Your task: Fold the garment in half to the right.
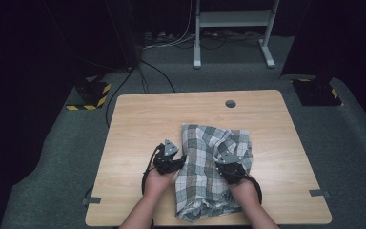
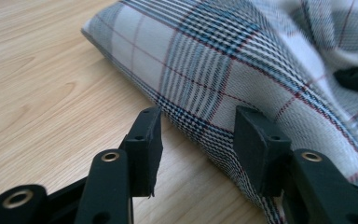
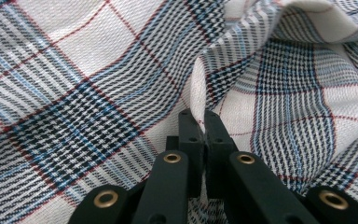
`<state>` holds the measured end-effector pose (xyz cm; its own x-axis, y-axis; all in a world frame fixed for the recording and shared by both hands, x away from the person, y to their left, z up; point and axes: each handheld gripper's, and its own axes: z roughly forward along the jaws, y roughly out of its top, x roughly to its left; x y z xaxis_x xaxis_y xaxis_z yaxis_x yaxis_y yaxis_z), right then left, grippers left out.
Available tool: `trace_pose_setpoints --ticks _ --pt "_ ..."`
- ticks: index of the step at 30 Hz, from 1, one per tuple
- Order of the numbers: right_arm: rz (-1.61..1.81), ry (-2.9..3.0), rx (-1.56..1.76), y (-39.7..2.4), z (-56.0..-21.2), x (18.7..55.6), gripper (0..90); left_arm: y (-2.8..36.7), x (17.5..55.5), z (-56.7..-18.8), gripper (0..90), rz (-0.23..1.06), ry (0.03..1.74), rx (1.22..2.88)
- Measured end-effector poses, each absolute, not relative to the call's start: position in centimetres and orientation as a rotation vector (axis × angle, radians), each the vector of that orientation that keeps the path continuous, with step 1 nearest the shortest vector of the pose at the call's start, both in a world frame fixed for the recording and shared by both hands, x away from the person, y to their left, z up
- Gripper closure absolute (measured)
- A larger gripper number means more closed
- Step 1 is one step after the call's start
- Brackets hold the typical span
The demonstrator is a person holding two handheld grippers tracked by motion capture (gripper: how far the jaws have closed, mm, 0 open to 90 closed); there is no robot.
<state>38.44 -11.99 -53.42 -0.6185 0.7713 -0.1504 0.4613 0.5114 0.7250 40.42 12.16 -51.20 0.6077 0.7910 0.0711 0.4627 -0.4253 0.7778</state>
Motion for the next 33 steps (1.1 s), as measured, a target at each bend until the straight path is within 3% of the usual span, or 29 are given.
trace_pose_setpoints --ticks 5,7,11,14,26,33 --pt "0.906 2.293 1.012 -12.0 -53.4 38.4 88.1 9.9 41.1 -51.7 58.3 0.683 0.975 2.262" --pt "0.904 2.3 1.014 -12.0 -53.4 38.5 88.0 9.7 41.4 -52.0 58.4 0.676 0.982 2.287" --pt "0.894 2.317 1.008 -11.9 -53.2 38.7 88.0 11.2 41.9 -51.6 50.3 0.538 1.042 2.167" --pt "0.912 2.323 1.011 -12.1 -53.3 38.8 88.0 12.7 41.5 -51.0 50.1 0.443 1.03 2.043" --pt "0.916 2.311 1.007 -12.1 -53.4 38.8 88.0 11.2 40.2 -51.0 51.1 0.44 0.938 2.064" --pt "0.926 2.305 1.004 -12.2 -53.4 38.8 88.0 8.5 40.2 -51.1 55.3 0.546 0.892 2.19"
